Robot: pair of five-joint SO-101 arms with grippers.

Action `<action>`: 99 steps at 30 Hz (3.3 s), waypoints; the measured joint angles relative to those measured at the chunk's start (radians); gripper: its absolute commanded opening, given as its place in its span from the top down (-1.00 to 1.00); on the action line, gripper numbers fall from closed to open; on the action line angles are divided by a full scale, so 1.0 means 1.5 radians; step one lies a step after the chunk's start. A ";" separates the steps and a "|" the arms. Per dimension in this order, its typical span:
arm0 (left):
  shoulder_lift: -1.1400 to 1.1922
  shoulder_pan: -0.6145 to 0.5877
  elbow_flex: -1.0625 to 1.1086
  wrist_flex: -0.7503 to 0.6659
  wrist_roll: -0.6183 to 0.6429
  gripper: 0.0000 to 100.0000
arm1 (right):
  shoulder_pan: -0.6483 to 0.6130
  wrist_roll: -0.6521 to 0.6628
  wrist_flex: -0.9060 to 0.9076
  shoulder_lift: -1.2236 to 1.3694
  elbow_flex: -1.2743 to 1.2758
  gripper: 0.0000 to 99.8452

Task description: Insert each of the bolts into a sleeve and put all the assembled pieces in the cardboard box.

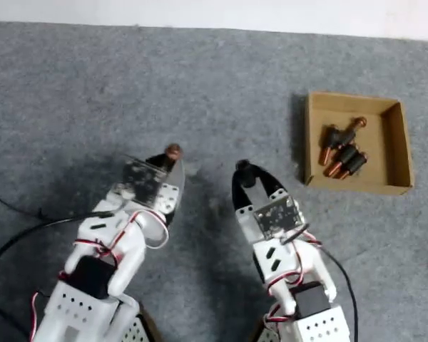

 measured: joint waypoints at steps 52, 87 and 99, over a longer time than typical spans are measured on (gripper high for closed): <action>-0.260 0.074 0.173 -0.068 0.605 0.99 | -0.136 0.113 0.091 -0.014 0.000 0.99; -0.267 0.059 0.224 -0.065 0.607 0.99 | -0.194 0.117 0.094 -0.013 0.000 0.99; -0.267 0.166 0.223 0.045 0.502 0.99 | -0.172 0.116 0.095 -0.012 0.000 0.99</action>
